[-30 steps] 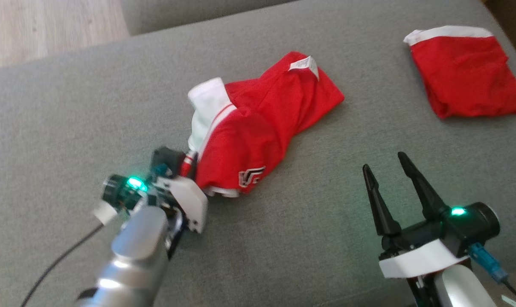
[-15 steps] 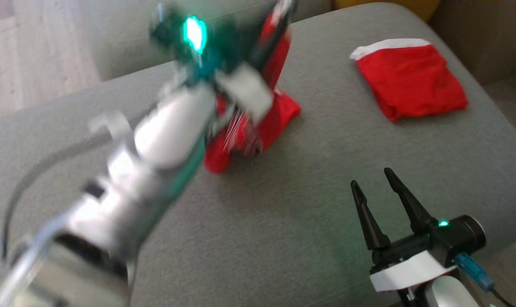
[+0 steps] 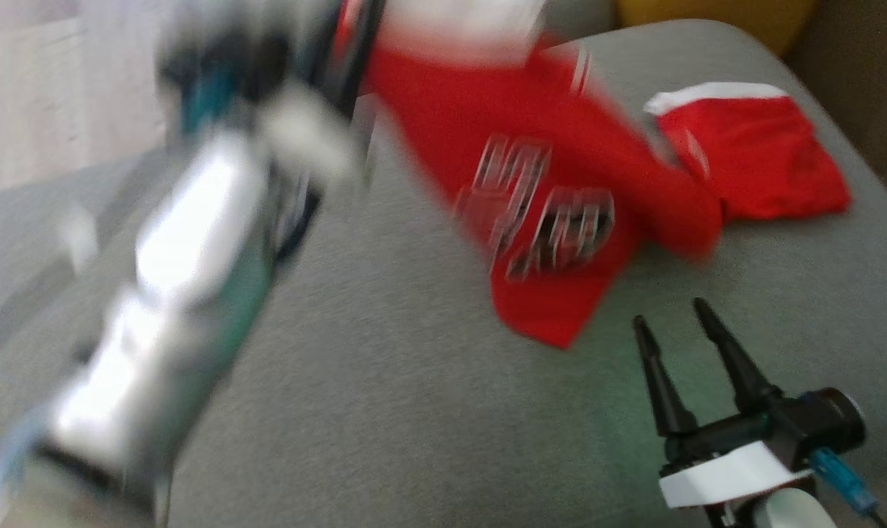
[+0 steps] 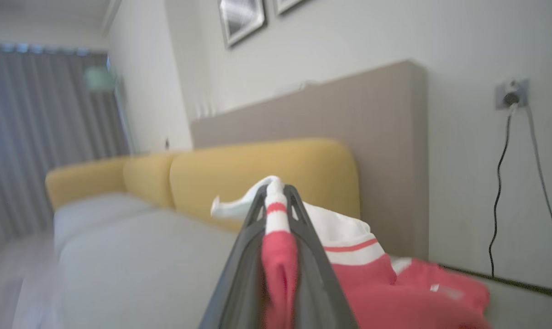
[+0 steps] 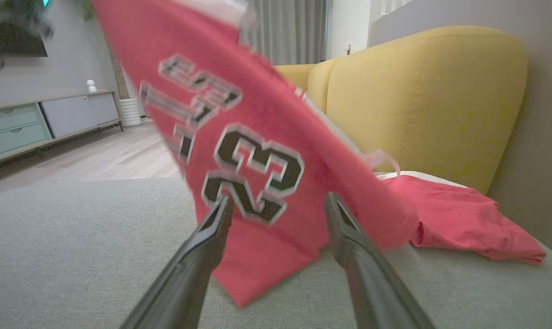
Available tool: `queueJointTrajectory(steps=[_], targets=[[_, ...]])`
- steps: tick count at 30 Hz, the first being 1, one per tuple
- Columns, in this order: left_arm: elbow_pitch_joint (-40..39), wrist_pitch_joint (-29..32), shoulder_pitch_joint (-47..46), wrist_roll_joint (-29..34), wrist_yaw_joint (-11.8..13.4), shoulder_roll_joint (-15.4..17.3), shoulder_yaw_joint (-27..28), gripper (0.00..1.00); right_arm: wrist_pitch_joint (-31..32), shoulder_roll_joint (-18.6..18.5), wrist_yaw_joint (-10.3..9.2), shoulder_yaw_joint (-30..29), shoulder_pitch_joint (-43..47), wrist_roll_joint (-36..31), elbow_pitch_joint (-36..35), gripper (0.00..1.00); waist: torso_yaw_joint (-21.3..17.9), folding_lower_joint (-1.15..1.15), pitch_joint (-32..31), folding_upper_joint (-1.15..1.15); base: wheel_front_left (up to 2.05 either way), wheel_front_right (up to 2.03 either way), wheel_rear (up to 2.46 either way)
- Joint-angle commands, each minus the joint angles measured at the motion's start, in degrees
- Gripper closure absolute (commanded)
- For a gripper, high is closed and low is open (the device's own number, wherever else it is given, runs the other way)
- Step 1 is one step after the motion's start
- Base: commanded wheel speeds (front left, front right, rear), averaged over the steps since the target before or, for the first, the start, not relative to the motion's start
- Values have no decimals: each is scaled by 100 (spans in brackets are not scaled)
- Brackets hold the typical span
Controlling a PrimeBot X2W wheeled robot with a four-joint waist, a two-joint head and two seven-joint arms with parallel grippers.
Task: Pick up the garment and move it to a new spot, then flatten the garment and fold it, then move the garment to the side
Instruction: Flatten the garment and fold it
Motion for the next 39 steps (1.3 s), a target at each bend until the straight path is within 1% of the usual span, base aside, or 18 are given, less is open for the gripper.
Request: queueJointTrajectory(steps=[1, 4, 7, 10, 13, 14, 15, 16, 18, 20, 22, 24, 28, 31, 34, 39], targets=[[-187, -38, 338, -118, 47, 300, 152, 100, -36, -27, 13, 34, -57, -45, -240, 0, 254, -1, 53, 0, 0, 0, 0], [-430, -108, 1723, -500, 210, 466, 283, 100, -36, -69, 13, -113, 42, -87, -298, 0, 473, -1, 86, 0, 0, 0, 0], [-767, -159, 2993, -723, 383, 528, 368, 100, -36, -127, 13, -275, 145, -121, -342, 0, 674, -1, 114, 0, 0, 0, 0], [-1152, -177, 3883, -733, 469, 496, 382, 100, -36, -194, 13, -383, 239, -142, -365, 0, 897, -1, 138, 0, 0, 0, 0], [-1459, -180, 4425, -689, 556, 363, 454, 100, -36, -256, 13, -394, 292, -160, -370, 0, 1100, -1, 132, 0, 0, 0, 0], [-1531, -181, 4541, -659, 576, 324, 462, 70, -36, -273, 13, -384, 292, -161, -368, 0, 1152, -1, 131, 0, 0, 0, 0], [-1571, -181, 4627, -611, 605, 297, 453, 17, -36, -288, 13, -373, 287, -161, -366, 0, 1204, -1, 122, 0, 0, 0, 0], [-1574, -181, 4689, -543, 643, 280, 416, 0, -36, -303, 13, -366, 288, -161, -362, 0, 1264, -1, 107, 0, 0, 0, 0], [-1602, -182, 4793, -506, 752, 204, 460, 0, -36, -336, 13, -303, 276, -171, -352, 0, 1334, -1, 98, 0, 0, 0, 0], [-1636, -182, 4911, -526, 792, 137, 492, 0, -36, -347, 13, -250, 251, -174, -341, 0, 1372, -1, 80, 0, 0, 0, 0], [-1709, -182, 5010, -528, 889, 133, 562, 0, -36, -349, 13, -229, 233, -174, -331, 0, 1392, -1, 65, 0, 0, 0, 0], [-1884, -182, 5047, -470, 1026, 203, 693, 0, -36, -351, 13, -230, 230, -174, -333, 0, 1411, -1, 59, 0, 0, 0, 0], [-2055, -182, 4839, -185, 1381, 549, 970, 0, -36, -357, 13, -225, 252, -180, -331, 0, 1430, -1, 58, 0, 0, 0, 0], [-1974, -138, 4601, -88, 1449, 637, 1016, 0, -36, -374, 13, -202, 257, -178, -319, 0, 1427, -1, 82, 0, 0, 0, 0], [-1576, 103, 4151, 144, 1499, 660, 877, 0, -36, -409, 13, -157, 226, -169, -300, 0, 1402, -1, 161, 0, 0, 0, 0], [-748, 315, 3438, 484, 1411, 381, 512, 0, -36, -488, 13, -81, 88, -153, -308, 0, 1326, -1, 356, 0, 0, 0, 0]])
